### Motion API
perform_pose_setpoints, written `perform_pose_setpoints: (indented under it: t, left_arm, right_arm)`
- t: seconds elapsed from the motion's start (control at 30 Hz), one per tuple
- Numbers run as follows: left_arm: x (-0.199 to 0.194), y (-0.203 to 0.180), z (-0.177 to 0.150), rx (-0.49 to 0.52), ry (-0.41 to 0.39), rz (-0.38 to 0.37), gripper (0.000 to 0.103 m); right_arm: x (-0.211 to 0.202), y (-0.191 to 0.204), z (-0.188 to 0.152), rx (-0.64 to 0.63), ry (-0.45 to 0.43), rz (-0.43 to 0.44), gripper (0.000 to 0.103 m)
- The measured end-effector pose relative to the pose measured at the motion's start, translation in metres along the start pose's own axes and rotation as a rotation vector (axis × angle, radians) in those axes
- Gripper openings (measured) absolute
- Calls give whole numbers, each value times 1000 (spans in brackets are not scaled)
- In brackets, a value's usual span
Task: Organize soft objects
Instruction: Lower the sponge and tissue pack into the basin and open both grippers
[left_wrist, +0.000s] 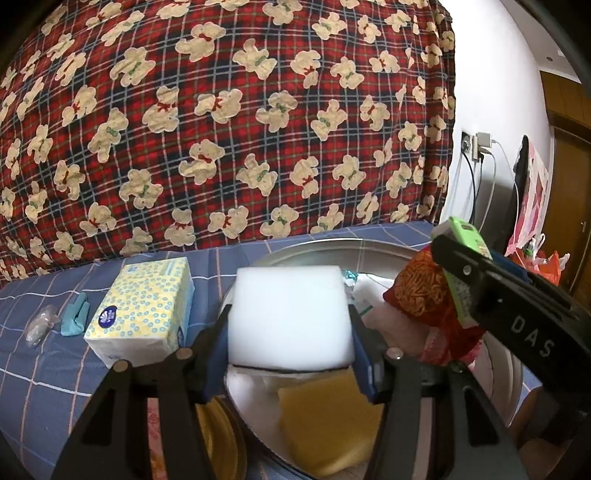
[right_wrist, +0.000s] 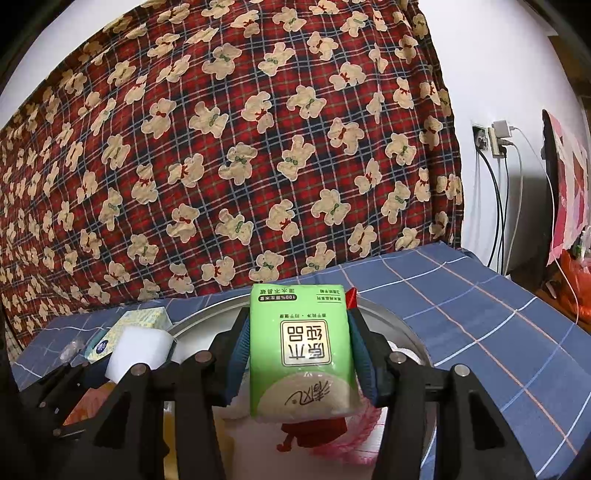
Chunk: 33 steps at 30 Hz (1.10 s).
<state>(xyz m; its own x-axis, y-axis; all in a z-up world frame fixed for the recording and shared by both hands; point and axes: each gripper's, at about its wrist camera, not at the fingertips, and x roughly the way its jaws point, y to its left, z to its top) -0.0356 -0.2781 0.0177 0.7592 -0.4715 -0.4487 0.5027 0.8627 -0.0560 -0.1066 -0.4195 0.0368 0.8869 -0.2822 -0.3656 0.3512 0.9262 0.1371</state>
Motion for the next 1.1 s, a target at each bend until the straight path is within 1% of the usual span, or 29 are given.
perform_pose_setpoints:
  t: [0.27,0.47,0.83,0.87,0.9,0.93,0.97,1.0,1.03,1.07,1.1]
  left_arm:
    - [2,-1,0,7,8,3,57]
    - [7,-8,-1,25,26,9,56]
    - [9,-9,-3,28,39,11,56]
    - [9,-9,-3,28,40,13,56]
    - [10,-9,-4,27,41,15,57]
    - [10,-9,-4,27,40,21,59]
    - [9,-10,-4,26,33,23,60]
    - [8,-10,-5,28,27,26,71]
    - [7,-11,-5,30,19,28,77]
    - [5,-11,-5,27,10,28,91]
    - [1,-11,-4,19,-8,31,102]
  right_arm:
    - [-3,2,0,1,-9,-1,53]
    - [0,3,-1,-9,10,-14,53]
    - [5,5,-3,-18,33,3,54]
    - [5,5,-3,-18,32,4,55]
    - [5,5,-3,-18,31,4,62]
    - [5,5,-3,-18,33,7,67]
    - [6,6,-3,-17,37,11,76]
    - [5,5,-2,-12,35,13,85]
    - [3,6,-2,-8,25,11,88]
    - [0,6,-2,-7,5,3,91]
    - [-3,6,-2,-9,-11,-5,91]
